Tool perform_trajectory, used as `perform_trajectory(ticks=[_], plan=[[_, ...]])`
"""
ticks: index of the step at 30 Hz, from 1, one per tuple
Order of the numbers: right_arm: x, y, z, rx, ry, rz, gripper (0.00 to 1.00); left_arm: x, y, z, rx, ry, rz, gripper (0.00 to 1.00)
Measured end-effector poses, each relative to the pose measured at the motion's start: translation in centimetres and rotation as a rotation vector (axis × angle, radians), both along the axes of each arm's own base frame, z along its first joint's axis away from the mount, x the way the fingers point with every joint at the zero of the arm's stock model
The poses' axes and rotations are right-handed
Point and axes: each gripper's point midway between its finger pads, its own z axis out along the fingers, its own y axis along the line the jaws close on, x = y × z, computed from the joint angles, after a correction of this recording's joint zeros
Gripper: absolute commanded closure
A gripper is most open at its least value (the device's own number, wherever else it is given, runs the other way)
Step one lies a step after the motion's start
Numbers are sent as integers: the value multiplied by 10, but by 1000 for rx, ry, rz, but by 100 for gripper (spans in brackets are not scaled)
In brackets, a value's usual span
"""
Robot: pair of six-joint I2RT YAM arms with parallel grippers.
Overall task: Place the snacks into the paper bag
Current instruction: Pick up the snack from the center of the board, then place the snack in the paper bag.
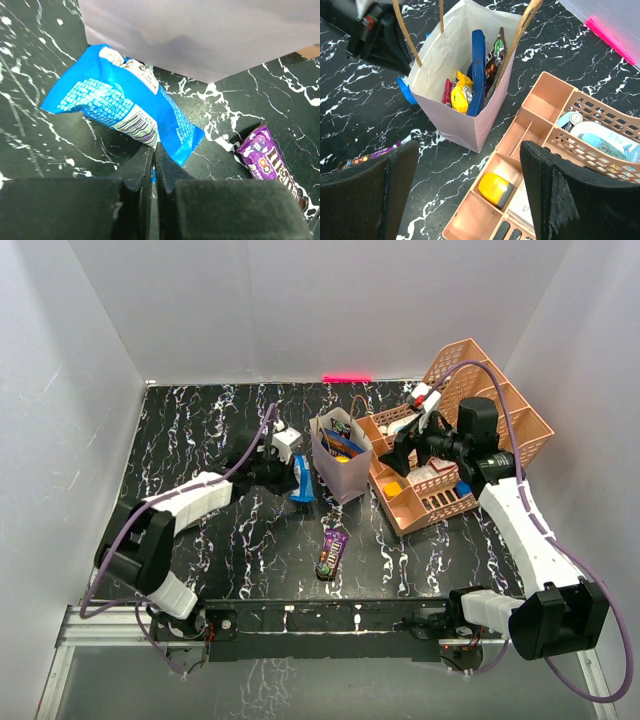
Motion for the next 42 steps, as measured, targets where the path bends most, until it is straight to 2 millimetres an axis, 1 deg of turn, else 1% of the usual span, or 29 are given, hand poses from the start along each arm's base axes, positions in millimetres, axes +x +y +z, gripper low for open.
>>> perform_trajectory(ticks=[3,6,9,11,13,15,18,21,23,25,27,29,32,36,40,42], plan=[[0,2,6,1,-4,17,14,0,6,25,2,-107,-17,100],[0,6,19,6,-21,47,14,1,15,43,18,-189,-27,100],[-1,16,38,22,-45,95,14,0,23,51,49,-233,-46,100],[-2,26,50,34,-63,137,14,-3,29,55,78,-248,-66,100],[-4,41,62,46,-79,190,14,-4,34,64,111,-275,-97,100],[-10,60,70,56,-88,250,14,-6,38,78,143,-316,-137,100],[-21,90,77,67,-92,340,14,-10,42,107,179,-389,-203,100],[-32,120,79,80,-77,423,13,-18,44,146,203,-481,-289,100],[-36,134,79,88,-62,460,13,-28,46,168,217,-540,-359,100],[-36,146,79,102,-44,483,12,-38,48,184,231,-587,-424,100],[-34,153,79,116,-29,495,10,-49,50,195,247,-620,-486,100],[-32,162,79,129,-13,509,9,-61,53,198,261,-635,-551,100],[-31,171,74,140,18,523,8,-74,55,198,265,-631,-620,100],[-39,184,67,160,67,570,8,-89,54,193,248,-612,-694,100],[-46,195,62,187,123,616,11,-99,52,192,224,-600,-736,100],[-50,199,62,208,145,641,13,-101,51,194,212,-603,-747,100]])
